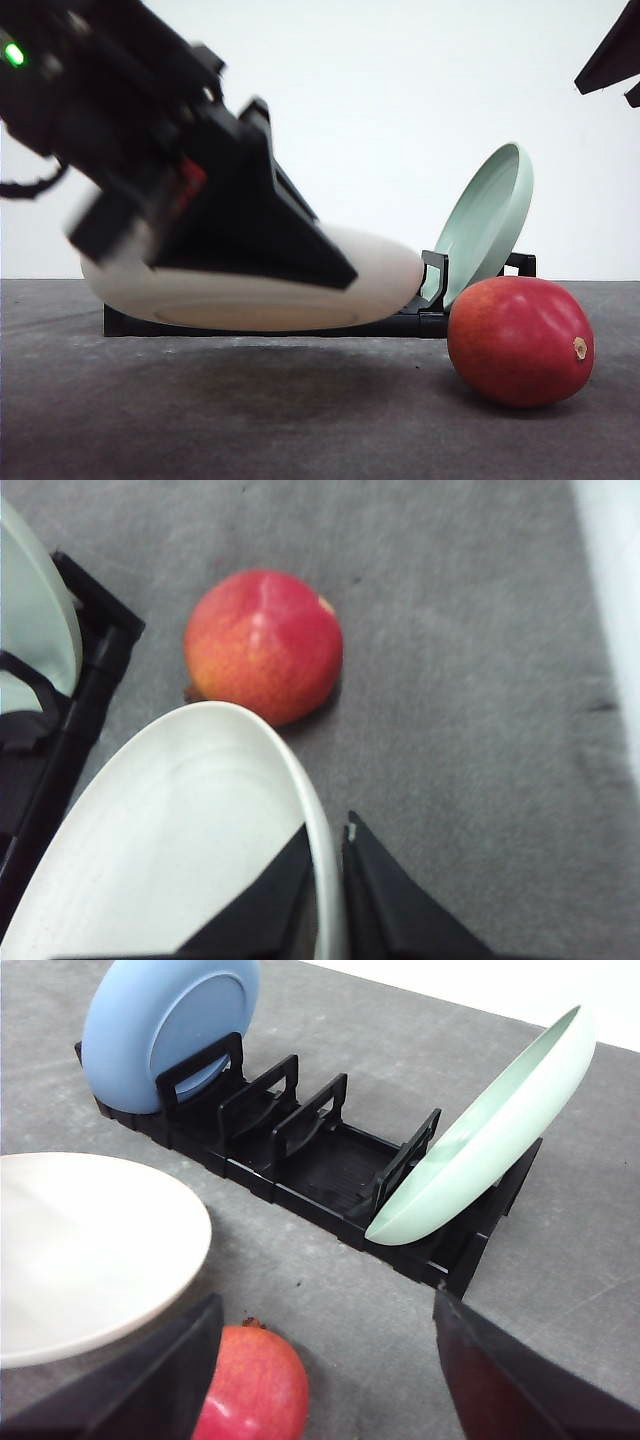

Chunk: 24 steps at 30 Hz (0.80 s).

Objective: Place pomegranate in white plate

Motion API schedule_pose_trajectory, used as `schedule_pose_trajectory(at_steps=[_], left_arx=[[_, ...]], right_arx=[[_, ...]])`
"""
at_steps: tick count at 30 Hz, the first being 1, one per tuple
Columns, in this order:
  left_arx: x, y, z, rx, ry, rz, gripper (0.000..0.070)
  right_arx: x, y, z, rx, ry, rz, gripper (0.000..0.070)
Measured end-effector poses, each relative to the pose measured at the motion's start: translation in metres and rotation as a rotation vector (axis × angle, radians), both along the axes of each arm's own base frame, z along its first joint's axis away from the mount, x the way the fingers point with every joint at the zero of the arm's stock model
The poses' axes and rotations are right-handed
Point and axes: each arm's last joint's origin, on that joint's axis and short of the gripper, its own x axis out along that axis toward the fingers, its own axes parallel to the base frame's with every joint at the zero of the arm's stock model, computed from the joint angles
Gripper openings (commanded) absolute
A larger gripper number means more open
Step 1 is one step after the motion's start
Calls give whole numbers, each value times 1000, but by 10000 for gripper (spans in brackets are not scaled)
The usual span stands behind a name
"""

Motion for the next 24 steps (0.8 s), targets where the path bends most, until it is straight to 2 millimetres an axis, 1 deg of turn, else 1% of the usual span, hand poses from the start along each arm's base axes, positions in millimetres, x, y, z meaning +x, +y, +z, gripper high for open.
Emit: schedule_pose_trajectory(at_steps=[6,12,17,18,19,21,22,24], left_arx=[[2,-4,-12,56,7,7,10],[2,-6,-18,74,10,2,12],[1,-7,-18,72,10,-1,35],[1,-7,-18,71,10,-2,56],[1,-7,-18,71,10,-2,98],[0,-7,-18,70,12,-3,211],[0,-8,-18,70,12,-4,240],[-1,-8,-18,67,17,-4,245]], right_arx=[[0,0,0,0,0,0,426],[0,0,0,0,0,0,426],[0,0,0,0,0,0,426],[0,0,0,0,0,0,426],[0,0,0,0,0,0,426],[0,0,0,0,0,0,426],[0,0,0,0,0,0,427],[0,0,0,0,0,0,426]])
